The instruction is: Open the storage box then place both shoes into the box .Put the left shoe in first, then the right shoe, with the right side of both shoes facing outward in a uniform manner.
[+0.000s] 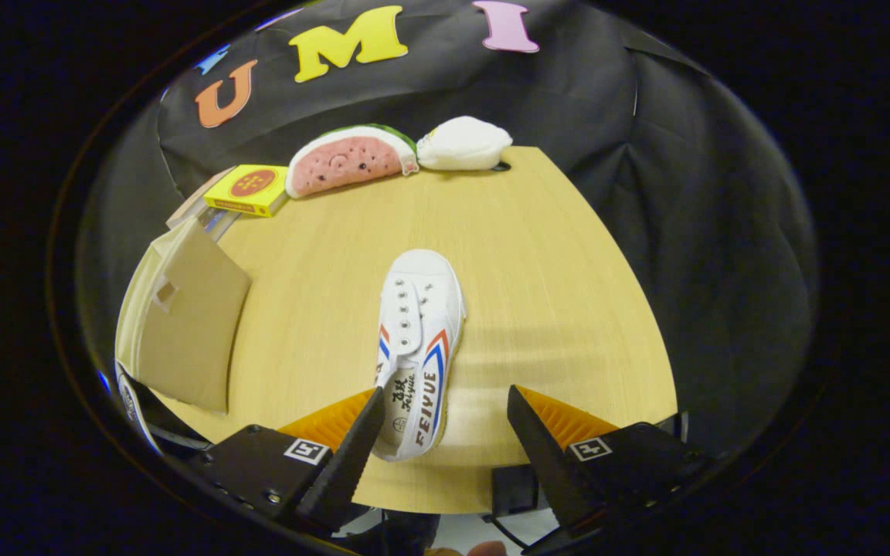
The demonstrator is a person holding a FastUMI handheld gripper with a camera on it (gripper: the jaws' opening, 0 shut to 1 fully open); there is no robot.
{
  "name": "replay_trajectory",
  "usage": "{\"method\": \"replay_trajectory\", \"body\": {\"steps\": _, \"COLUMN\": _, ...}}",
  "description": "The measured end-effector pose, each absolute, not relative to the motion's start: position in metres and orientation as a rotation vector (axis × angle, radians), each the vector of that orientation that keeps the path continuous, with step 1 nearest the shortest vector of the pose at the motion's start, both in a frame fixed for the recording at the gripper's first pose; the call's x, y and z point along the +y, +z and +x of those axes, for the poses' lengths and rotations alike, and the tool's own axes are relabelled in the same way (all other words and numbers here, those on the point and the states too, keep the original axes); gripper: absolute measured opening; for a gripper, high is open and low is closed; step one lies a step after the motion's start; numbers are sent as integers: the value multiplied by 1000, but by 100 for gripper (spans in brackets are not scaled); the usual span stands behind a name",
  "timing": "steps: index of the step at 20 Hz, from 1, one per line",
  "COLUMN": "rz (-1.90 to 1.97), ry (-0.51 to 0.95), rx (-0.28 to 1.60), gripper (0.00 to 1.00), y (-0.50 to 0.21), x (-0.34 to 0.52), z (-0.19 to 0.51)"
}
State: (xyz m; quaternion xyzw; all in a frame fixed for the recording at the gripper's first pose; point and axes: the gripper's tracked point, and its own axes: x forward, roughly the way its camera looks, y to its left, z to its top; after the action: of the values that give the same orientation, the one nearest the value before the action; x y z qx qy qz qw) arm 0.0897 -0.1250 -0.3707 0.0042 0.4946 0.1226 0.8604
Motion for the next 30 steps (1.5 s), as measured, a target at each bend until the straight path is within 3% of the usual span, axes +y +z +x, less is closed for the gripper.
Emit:
{"method": "replay_trajectory", "body": {"steps": 5, "rz": 59, "ry": 282, "rx": 1124, "gripper": 96, "y": -399, "x": -114, "z": 113}}
{"method": "replay_trajectory", "body": {"steps": 9, "rz": 69, "ry": 304, "rx": 1162, "gripper": 79, "y": -410, "x": -109, "z": 121}}
{"method": "replay_trajectory", "body": {"steps": 12, "rz": 119, "ry": 322, "rx": 1218, "gripper": 56, "y": -416, "x": -101, "z": 118}}
{"method": "replay_trajectory", "body": {"steps": 13, "rz": 152, "ry": 328, "rx": 1253, "gripper": 56, "y": -418, "x": -100, "z": 116}}
{"method": "replay_trajectory", "body": {"steps": 14, "rz": 193, "ry": 320, "rx": 1260, "gripper": 39, "y": -419, "x": -96, "z": 118}}
{"method": "replay_trajectory", "body": {"steps": 15, "rz": 196, "ry": 317, "rx": 1271, "gripper": 37, "y": -419, "x": -101, "z": 119}}
{"method": "replay_trajectory", "body": {"steps": 19, "rz": 235, "ry": 311, "rx": 1277, "gripper": 8, "y": -414, "x": -103, "z": 119}}
{"method": "replay_trajectory", "body": {"steps": 21, "rz": 241, "ry": 307, "rx": 1239, "gripper": 8, "y": -410, "x": -104, "z": 123}}
{"method": "replay_trajectory", "body": {"steps": 22, "rz": 233, "ry": 312, "rx": 1244, "gripper": 0, "y": -407, "x": -105, "z": 117}}
{"method": "replay_trajectory", "body": {"steps": 30, "rz": 284, "ry": 382, "rx": 1170, "gripper": 0, "y": -346, "x": -74, "z": 95}}
